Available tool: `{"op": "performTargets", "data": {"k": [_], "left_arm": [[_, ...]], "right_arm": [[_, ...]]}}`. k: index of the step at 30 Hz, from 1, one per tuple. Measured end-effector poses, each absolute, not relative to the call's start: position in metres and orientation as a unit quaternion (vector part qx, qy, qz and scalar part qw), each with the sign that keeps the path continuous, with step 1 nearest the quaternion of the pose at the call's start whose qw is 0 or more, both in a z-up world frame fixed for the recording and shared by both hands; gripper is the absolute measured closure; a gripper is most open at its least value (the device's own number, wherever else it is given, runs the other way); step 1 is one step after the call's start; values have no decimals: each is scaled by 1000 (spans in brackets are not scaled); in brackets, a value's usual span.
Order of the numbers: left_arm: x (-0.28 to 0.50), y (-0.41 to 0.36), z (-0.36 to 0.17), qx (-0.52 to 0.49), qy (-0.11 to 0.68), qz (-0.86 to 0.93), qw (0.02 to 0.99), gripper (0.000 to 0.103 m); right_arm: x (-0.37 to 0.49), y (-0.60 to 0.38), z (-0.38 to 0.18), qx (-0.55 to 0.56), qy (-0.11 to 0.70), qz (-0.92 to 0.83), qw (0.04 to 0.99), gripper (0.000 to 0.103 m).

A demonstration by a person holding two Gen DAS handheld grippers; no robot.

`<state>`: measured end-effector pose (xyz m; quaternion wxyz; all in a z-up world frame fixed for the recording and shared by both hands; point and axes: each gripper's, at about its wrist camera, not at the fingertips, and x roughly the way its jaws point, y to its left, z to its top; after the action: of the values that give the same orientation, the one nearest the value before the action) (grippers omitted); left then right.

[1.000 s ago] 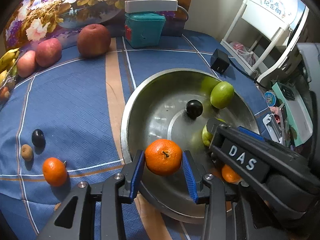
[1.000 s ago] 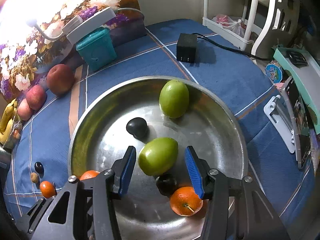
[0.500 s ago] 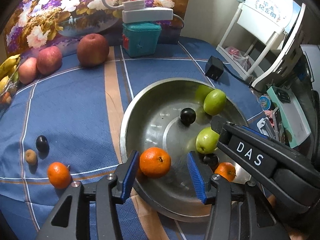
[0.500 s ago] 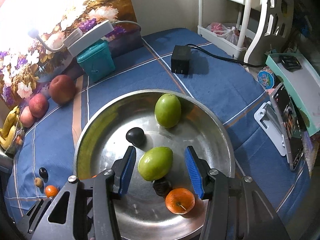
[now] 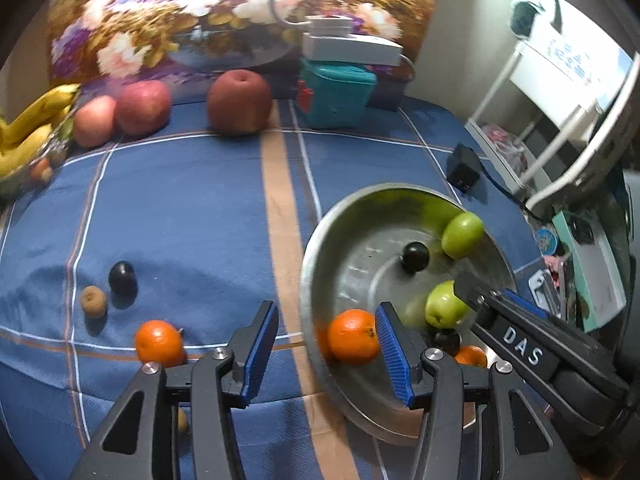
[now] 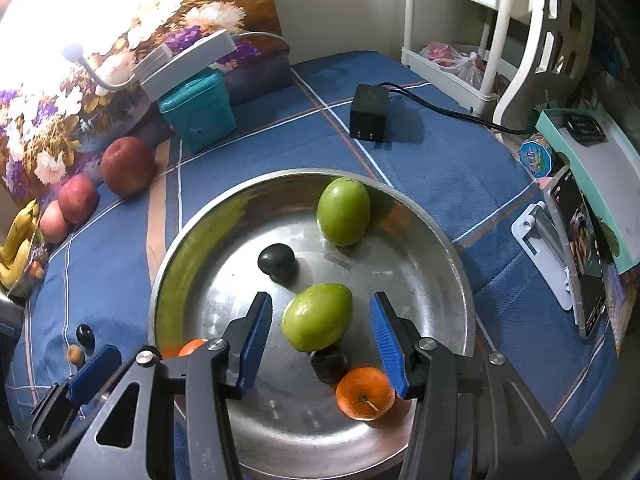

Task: Organize fruits
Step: 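Open the right tool over the pan while the left tool releases the tangerine, then withdraw both tools from the pan back toward the remaining fruit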

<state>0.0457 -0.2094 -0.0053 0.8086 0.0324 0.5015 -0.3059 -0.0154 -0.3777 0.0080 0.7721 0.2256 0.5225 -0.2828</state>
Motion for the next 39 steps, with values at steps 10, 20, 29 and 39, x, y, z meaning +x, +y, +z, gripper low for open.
{"op": "performTargets", "data": {"k": [10,20,29,39], "left_arm": [[61,-184,-7,14,506,-249,825,48],[70,-166,-13,5,521,-206,828,48],[70,-165,-17,12,525,-194,828,38],[72,-164,-24,28,533,-179,826,28]], "right_arm": [[-11,-368,7,226,535,-264,770,51],[-8,-359,6,219,544,-251,770,51],[-7,-358,0,216,554,-253,763,41],[-5,-355,-8,210,569,-251,754,32]]}}
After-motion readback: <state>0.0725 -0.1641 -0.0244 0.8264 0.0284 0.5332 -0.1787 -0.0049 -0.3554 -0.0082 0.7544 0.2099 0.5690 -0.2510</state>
